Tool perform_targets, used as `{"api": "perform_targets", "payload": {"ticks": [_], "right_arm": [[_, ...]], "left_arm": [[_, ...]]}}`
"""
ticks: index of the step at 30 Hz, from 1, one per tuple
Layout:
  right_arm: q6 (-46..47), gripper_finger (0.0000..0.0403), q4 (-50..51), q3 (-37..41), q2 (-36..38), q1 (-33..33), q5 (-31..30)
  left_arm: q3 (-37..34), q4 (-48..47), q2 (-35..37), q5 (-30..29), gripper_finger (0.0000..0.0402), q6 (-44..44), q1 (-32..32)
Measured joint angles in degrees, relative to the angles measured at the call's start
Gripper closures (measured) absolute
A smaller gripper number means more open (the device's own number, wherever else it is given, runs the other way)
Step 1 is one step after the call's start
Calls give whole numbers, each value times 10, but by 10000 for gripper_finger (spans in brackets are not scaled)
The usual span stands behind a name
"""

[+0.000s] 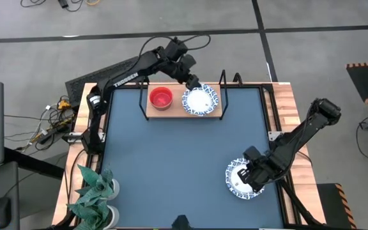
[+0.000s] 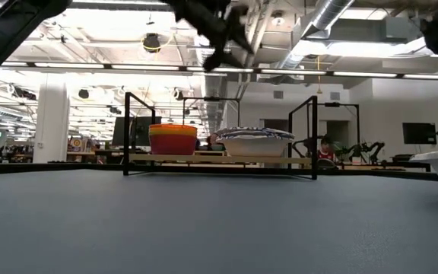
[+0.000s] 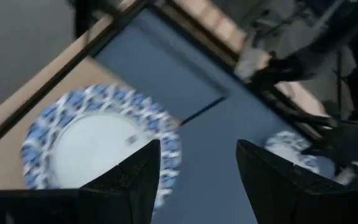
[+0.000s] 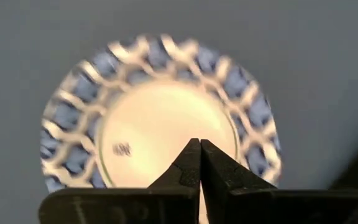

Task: Place and stack bowls onto a shelf
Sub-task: Stack the blue patterned paper bowl into the blue patterned paper bowl on the shelf

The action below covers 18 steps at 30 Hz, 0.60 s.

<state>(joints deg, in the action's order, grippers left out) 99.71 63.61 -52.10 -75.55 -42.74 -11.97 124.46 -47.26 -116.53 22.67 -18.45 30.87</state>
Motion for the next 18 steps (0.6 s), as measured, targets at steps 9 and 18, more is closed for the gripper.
{"api": "perform_targets", "payload": {"ticks": [9, 18], "right_arm": [[-14, 374, -72, 0, -101, 15, 88], [-244, 375, -259, -20, -206, 140, 104]], "left_arm": [[91, -44, 31, 5, 207, 23, -65], [97, -80, 94, -10, 207, 24, -103]]}}
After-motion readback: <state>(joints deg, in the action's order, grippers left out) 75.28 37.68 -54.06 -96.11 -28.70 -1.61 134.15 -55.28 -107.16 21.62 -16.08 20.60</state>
